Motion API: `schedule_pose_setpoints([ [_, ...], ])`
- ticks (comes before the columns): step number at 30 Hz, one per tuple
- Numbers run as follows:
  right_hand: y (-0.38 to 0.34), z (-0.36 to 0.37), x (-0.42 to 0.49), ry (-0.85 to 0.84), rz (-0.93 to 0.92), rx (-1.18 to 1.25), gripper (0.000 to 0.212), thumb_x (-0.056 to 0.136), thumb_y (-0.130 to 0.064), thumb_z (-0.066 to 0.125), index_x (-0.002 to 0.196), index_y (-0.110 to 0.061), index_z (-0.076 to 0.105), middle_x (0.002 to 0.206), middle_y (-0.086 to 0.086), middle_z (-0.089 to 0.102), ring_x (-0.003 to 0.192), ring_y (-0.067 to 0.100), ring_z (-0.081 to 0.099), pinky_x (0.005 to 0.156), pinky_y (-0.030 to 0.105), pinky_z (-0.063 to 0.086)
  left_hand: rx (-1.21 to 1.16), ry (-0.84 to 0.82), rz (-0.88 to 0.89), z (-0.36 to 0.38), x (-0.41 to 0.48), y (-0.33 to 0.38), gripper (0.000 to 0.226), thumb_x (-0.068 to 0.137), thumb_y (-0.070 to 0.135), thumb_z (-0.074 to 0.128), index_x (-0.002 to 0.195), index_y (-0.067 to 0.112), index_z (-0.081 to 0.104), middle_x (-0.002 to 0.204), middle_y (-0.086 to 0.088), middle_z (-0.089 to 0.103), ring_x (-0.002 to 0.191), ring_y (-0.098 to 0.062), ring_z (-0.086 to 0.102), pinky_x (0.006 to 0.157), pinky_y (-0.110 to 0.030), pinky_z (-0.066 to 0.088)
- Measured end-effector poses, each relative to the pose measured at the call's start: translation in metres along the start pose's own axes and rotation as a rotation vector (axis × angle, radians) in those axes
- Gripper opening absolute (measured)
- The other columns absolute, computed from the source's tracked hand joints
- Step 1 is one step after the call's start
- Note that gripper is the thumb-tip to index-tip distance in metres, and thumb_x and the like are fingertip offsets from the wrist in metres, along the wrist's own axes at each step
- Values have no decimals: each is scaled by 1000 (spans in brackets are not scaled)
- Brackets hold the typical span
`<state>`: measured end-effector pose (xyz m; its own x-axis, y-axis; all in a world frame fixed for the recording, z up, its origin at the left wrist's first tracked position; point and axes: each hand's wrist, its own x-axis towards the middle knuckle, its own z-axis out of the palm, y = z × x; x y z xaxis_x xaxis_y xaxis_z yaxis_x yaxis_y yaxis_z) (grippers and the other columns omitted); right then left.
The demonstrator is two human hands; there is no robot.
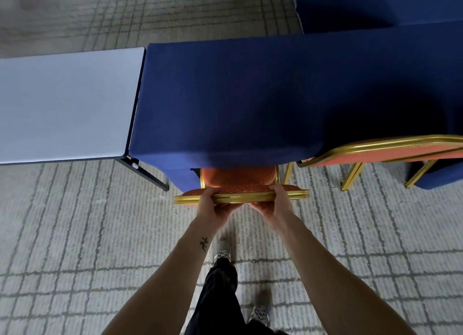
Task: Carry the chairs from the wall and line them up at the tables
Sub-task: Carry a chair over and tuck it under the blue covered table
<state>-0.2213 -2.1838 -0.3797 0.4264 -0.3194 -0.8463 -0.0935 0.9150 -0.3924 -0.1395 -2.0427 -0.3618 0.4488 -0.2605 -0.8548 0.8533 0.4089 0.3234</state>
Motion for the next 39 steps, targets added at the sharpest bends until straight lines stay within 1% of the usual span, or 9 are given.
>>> schedule_pose_setpoints([
  [4,-31,21,25,-21,-30,-32,21,98,-10,53,115,-1,60,116,27,70,111,41,68,98,60,53,2,-3,-10,32,24,17,25,100,10,52,118,-7,55,120,-32,62,110,-49,63,99,-67,49],
  [9,-56,56,46,-11,-49,-50,15,98,-10,52,110,-2,58,104,22,68,106,40,67,98,59,53,-15,2,3,59,63,40,26,99,13,53,117,-5,53,128,-33,59,116,-52,59,101,-70,45],
  [23,-84,79,69,-44,-56,-67,14,97,-13,52,106,-3,59,97,19,70,101,39,69,99,57,54,-7,-64,-44,88,85,58,21,99,16,56,109,-2,54,120,-28,63,115,-46,64,102,-63,49],
  [25,-79,78,65,-33,-78,-90,22,100,-23,56,110,-5,62,99,18,73,106,38,70,100,55,54,22,-86,-20,82,85,57,34,100,26,61,118,-1,54,119,-25,66,112,-43,67,101,-61,51],
  [27,-73,74,62,-53,-99,-94,44,101,-46,58,124,-8,61,111,16,75,110,33,71,103,52,53,97,-121,-18,77,83,55,55,98,49,62,128,3,54,123,-23,68,112,-39,69,103,-58,51],
  [29,-66,73,51,-84,-98,-106,66,95,-64,55,136,-13,56,123,15,71,115,29,69,107,50,50,207,-145,-30,70,75,56,68,91,68,56,126,9,56,125,-21,68,115,-36,68,106,-57,49],
  [31,-57,72,40,-121,-96,-141,71,93,-70,51,142,-19,52,134,13,64,124,28,62,110,50,47,316,-190,-43,62,65,58,73,88,74,52,125,11,58,128,-19,65,120,-33,63,106,-58,49],
  [35,-33,69,9,-194,-72,-200,57,98,-58,52,141,-20,52,141,9,58,126,24,59,111,48,47,467,-269,-15,44,44,53,77,88,75,49,133,13,59,130,-14,68,120,-30,65,102,-51,53],
  [39,-13,65,-23,-215,-42,-187,43,106,-35,53,144,-14,48,143,11,55,125,23,59,104,42,50,361,-178,57,27,5,40,69,96,66,47,136,10,55,125,-11,72,119,-29,67,97,-44,53],
])
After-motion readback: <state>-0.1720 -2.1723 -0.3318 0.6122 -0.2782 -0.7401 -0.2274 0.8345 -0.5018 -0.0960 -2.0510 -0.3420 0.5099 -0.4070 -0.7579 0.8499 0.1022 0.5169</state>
